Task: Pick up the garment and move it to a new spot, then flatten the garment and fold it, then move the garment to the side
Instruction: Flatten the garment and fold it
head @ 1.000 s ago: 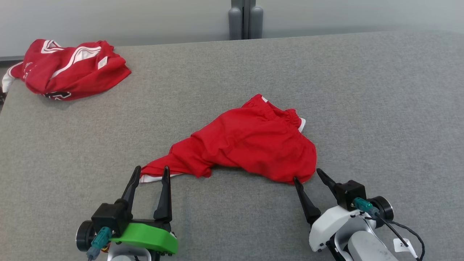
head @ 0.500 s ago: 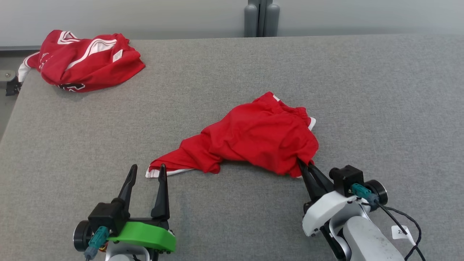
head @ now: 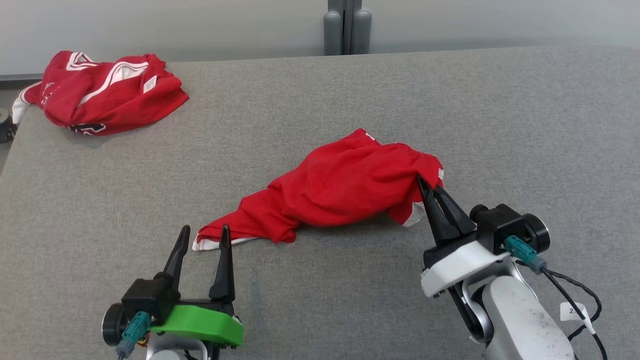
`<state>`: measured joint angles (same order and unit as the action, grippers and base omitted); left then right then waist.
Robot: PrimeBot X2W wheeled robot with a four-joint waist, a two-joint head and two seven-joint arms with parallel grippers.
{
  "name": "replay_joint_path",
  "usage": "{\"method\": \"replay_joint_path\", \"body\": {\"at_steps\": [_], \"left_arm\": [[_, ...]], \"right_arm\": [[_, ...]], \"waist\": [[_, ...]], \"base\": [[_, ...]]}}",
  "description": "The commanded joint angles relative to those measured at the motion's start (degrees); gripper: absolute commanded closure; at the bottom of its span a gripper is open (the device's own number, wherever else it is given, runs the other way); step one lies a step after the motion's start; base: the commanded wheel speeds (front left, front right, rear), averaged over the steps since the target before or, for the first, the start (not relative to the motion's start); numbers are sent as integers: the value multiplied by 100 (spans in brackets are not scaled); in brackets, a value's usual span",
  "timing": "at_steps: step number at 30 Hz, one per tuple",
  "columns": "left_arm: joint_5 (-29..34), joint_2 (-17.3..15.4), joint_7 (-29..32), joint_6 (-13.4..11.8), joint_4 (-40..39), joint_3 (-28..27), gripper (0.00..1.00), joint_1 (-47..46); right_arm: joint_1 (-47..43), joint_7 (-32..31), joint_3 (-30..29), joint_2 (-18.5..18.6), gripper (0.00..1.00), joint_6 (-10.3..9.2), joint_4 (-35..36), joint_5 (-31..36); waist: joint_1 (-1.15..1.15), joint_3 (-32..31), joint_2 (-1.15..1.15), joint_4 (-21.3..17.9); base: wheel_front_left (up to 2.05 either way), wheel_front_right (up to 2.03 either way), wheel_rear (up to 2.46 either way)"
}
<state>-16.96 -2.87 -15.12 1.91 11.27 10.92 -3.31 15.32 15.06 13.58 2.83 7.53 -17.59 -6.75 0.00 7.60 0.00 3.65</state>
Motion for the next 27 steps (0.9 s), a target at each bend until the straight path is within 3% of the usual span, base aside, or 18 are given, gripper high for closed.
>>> {"method": "replay_joint_path", "body": {"at_steps": [1,10,22,23,25,27], "left_arm": [[-3,-4,-5,-39,-47,-34,0,-109],[-19,-6,-5,-92,-306,-128,0,-188],[-139,-5,-5,-169,-458,-51,0,-179],[-151,-5,-5,-183,-471,-37,0,-184],[-177,-5,-5,-199,-477,-16,0,-189],[-203,-5,-5,-214,-465,10,0,-194]], "right_arm": [[70,18,19,11,100,-8,100,49],[693,18,745,11,100,-8,228,58],[1201,18,2577,13,100,-8,-985,-15],[1234,18,2684,13,92,-8,-1015,-27],[1234,18,2858,12,56,-8,-1080,-69],[1264,18,3070,12,0,-8,-1183,-78]], "waist": [[0,14,0,8],[0,99,0,321],[0,302,0,950],[0,332,0,979],[0,365,0,1013],[0,383,0,1027]], "base": [[0,0,0],[0,0,0],[0,0,0],[0,0,0],[0,0,0],[0,0,0]]}}
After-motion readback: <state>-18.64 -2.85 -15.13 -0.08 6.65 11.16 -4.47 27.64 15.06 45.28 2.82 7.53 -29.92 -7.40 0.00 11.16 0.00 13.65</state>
